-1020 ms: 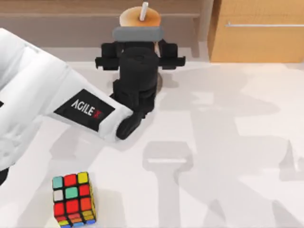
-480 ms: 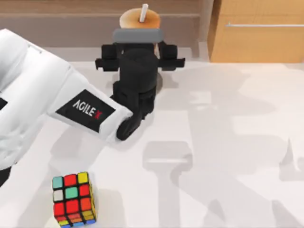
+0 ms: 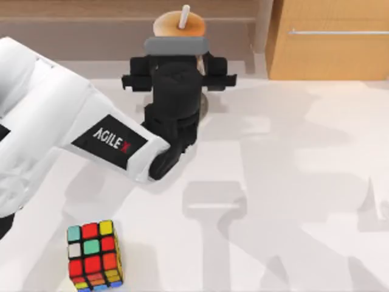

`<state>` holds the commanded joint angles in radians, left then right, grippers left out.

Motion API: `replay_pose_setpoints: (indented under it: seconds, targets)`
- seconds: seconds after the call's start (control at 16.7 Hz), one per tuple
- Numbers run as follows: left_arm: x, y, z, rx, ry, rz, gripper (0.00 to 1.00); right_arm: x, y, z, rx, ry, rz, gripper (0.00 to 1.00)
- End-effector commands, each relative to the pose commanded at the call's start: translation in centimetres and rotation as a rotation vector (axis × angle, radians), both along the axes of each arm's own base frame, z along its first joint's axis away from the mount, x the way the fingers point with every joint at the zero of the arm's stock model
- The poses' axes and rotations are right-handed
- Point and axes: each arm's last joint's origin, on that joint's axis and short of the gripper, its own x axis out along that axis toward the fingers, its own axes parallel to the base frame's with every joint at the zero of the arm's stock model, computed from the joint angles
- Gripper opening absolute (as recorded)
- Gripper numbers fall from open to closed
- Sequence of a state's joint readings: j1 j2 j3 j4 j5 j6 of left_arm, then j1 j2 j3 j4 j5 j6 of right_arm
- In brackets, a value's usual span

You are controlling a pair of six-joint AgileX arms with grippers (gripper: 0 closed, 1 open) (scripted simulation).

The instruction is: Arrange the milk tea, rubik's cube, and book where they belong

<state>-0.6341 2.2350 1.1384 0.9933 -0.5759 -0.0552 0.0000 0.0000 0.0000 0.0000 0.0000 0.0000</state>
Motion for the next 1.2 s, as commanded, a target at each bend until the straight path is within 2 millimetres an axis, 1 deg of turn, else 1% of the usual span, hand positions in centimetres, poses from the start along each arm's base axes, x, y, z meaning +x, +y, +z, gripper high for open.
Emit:
replay_pose_setpoints:
  seconds: [0.12,0.18,0.72,0.84,0.96,1.02,1.2]
  targets:
    - [0.0,0.0,0.0,0.000,0.000,0.000,0.98,0.0,0.0,0.0,0.000,0.000,0.000,1.00]
    - [0.0,0.0,0.0,0.000,0.000,0.000,1.00,0.0,0.0,0.0,0.000,0.000,0.000,1.00]
    - [-0.2,-0.1,0.1,-0.001,-0.002,-0.002,1.00,0.0,0.0,0.0,0.000,0.000,0.000,1.00]
    - [-1.0,-0.2,0.2,-0.004,-0.007,-0.002,1.00,0.0,0.0,0.0,0.000,0.000,0.000,1.00]
    - [-2.2,0.1,-0.3,0.006,0.009,-0.002,1.00,0.0,0.0,0.0,0.000,0.000,0.000,1.00]
    - [-2.7,0.1,-0.2,0.006,0.007,-0.002,1.00,0.0,0.0,0.0,0.000,0.000,0.000,1.00]
    - [-3.1,0.0,0.0,0.000,0.000,-0.002,1.00,0.0,0.0,0.0,0.000,0.000,0.000,1.00]
